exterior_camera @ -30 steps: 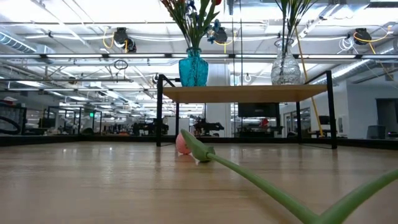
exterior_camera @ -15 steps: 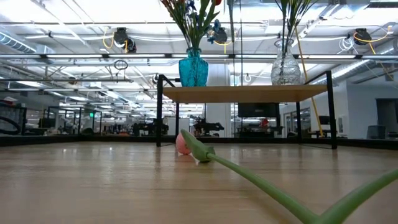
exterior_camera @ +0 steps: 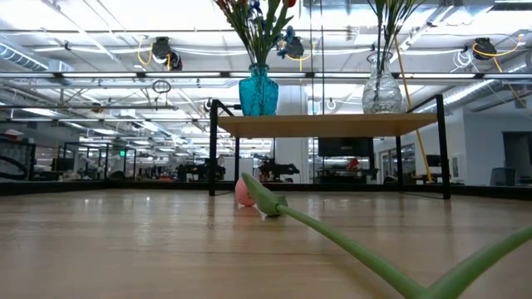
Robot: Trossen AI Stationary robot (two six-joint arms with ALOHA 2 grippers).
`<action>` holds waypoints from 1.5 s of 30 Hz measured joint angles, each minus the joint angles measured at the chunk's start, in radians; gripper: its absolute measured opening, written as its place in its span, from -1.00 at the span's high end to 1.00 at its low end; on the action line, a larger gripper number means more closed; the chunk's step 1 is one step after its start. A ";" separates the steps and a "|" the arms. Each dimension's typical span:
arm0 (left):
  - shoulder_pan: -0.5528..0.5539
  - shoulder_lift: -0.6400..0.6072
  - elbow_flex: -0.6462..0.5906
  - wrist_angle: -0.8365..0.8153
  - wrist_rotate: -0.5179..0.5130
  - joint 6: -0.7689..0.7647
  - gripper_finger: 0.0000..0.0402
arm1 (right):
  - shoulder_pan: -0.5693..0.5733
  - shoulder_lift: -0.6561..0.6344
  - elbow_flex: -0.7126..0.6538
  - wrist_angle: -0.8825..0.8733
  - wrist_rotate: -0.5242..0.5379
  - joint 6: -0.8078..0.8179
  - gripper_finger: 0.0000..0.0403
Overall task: Pick and place flowers into a vace then onto a shelf
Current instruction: Put the red tulip into the transparent vase on the shelf
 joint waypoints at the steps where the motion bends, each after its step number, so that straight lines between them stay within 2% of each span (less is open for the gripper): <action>1: -0.001 -0.015 0.000 -0.003 -0.015 0.013 0.20 | 0.020 -0.019 0.000 0.001 0.047 -0.040 0.92; 4: -0.010 -0.058 0.000 -0.024 -0.050 0.042 0.20 | 0.082 -0.070 0.000 0.001 0.207 -0.189 0.94; 6: -0.013 -0.073 0.001 -0.034 -0.068 0.045 0.20 | 0.118 -0.095 0.000 0.002 0.263 -0.325 0.94; 11: -0.013 -0.085 0.001 -0.094 -0.123 0.047 0.20 | 0.168 -0.120 0.000 0.043 0.249 -0.669 0.94; 18: -0.007 -0.085 0.000 -0.137 -0.160 0.032 0.20 | 0.142 -0.133 0.000 0.210 0.254 -0.945 0.94; 25: -0.004 -0.085 0.000 -0.137 -0.160 0.012 0.20 | 0.097 -0.181 0.000 0.255 0.246 -0.960 0.94; 32: -0.004 -0.085 0.000 -0.145 -0.159 0.006 0.20 | 0.049 -0.223 0.000 0.258 0.190 -0.951 0.94; 39: -0.004 -0.085 0.000 -0.145 -0.157 0.006 0.20 | -0.015 -0.271 0.000 0.333 0.036 -0.950 0.94; 45: -0.006 -0.085 0.000 -0.160 -0.151 -0.018 0.20 | -0.036 -0.293 0.000 0.367 0.016 -0.865 0.94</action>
